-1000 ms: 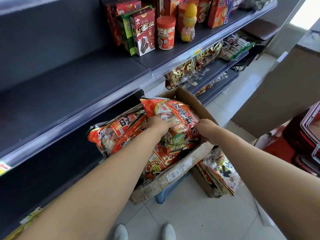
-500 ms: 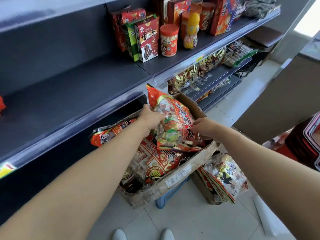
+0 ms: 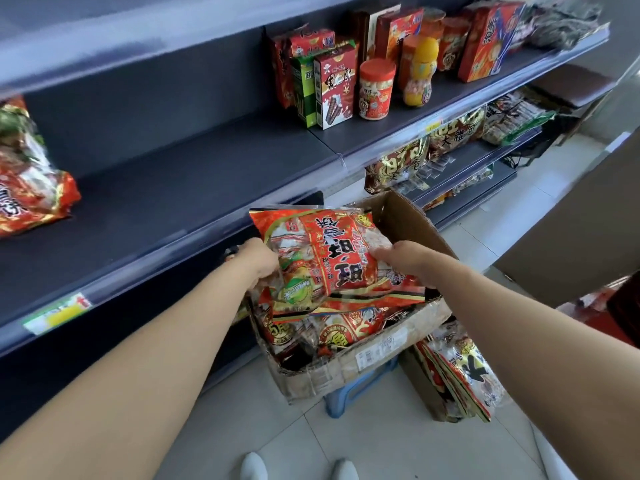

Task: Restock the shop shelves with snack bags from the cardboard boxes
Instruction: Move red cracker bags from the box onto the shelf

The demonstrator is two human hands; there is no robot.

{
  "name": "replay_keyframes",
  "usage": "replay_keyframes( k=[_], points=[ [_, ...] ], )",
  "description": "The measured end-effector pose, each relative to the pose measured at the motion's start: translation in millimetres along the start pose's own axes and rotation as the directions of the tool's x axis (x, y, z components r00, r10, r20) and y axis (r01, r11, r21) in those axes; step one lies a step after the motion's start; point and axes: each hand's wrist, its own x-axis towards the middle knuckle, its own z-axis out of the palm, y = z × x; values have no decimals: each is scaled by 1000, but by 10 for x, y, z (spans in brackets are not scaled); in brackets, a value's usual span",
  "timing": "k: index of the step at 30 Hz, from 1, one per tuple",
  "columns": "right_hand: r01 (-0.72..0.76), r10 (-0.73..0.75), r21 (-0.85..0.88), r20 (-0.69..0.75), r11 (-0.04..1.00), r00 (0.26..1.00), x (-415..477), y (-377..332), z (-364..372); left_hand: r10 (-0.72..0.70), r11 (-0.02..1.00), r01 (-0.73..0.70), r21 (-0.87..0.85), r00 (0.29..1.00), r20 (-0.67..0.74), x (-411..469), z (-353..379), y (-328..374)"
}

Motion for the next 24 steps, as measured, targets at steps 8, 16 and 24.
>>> replay_keyframes(
  k=[8,16,24],
  points=[
    [-22,19,30,84,999,996,-17,-128,43,39,990,-23,138,993,-111,-216,-44,68],
    [-3,62,-375,145,927,988,-231,-328,143,19,937,41,348,986,-166,-347,-39,58],
    [242,-216,-165,161,956,963,-342,-412,158,-187,982,185,-29,977,-102,-443,82,-47]
  ],
)
